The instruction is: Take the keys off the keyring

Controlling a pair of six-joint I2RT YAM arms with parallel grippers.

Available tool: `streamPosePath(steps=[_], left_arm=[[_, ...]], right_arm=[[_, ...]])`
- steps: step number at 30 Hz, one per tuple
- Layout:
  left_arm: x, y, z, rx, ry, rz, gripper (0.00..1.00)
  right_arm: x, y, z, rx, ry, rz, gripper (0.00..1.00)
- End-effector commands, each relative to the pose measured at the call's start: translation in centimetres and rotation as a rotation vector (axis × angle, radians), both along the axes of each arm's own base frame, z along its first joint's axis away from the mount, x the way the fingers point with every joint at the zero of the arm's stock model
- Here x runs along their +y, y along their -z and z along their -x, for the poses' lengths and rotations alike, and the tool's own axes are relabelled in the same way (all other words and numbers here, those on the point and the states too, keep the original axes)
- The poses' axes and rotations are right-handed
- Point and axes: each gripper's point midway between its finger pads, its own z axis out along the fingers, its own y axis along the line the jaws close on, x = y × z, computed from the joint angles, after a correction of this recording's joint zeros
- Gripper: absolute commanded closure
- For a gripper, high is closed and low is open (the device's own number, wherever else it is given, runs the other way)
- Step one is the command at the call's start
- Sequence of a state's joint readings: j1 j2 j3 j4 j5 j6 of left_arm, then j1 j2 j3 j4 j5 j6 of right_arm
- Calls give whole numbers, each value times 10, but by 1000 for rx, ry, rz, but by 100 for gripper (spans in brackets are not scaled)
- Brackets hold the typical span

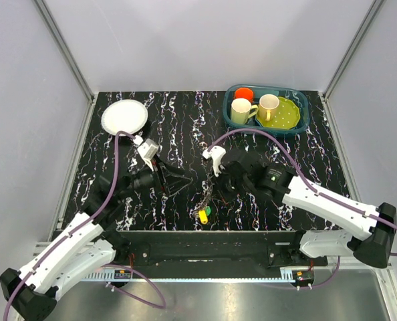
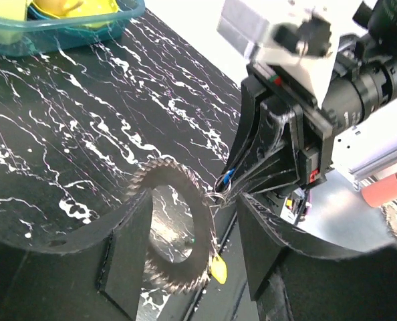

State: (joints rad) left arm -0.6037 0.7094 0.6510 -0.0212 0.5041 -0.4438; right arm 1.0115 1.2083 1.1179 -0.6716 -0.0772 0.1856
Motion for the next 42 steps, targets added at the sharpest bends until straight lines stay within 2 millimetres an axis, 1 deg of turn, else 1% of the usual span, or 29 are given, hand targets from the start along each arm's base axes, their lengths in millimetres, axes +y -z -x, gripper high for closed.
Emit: streamPosePath(steps=[1,3,5,6,7,9,11,14,15,18,19,20,22,23,25,28,31,35,36,38,41,42], left_arm=[[1,-15,12,-1,22,96,44],[0,-6,14,28,31,82,45],[-1,4,14,55,36,60,45],[-1,5,14,60,36,56,45],[-1,7,15,64,40,52,45],[0,7,17,58,47,48,45],[4,1,17,24,32,52,45],[6,6,19,10,31,35,46],[7,4,20,-3,35,36,46],[8,4,26,-42,69,-2,49],[9,8,27,-37,73,-25,49],[10,3,28,-76,83,-40,48],[11,5,30,-132,111,-79,47],[12,2,31,-162,124,-88,47],[13,5,31,-228,149,-130,46],[12,8,32,-281,183,-171,46],[10,3,34,-292,204,-168,46],[4,11,28,-251,201,-189,48],[2,12,29,-245,206,-191,50],[-1,12,32,-239,219,-192,50],[-2,9,36,-252,202,-185,50],[-1,4,37,-272,189,-173,50]], right_arm=[[23,-39,5,85,23,-120,100],[28,-35,8,129,28,-114,100],[34,-35,11,178,39,-126,100],[38,-31,11,200,44,-117,100],[41,-32,13,227,45,-124,100],[45,-30,17,265,36,-122,100],[47,-32,19,279,37,-130,100],[47,-36,21,273,15,-143,100],[48,-38,20,270,14,-147,100],[50,-42,21,268,3,-159,100],[51,-43,21,271,0,-166,100],[51,-46,22,269,-7,-175,100],[53,-50,23,262,-20,-197,100],[53,-52,23,256,-26,-204,100],[54,-55,22,245,-33,-210,100],[54,-59,22,236,-33,-219,100],[55,-63,21,238,-27,-228,100],[54,-66,18,222,-12,-234,100],[55,-68,18,221,-9,-238,100],[55,-72,16,210,-4,-250,100],[56,-77,13,197,12,-265,100],[56,-78,12,192,14,-271,100]])
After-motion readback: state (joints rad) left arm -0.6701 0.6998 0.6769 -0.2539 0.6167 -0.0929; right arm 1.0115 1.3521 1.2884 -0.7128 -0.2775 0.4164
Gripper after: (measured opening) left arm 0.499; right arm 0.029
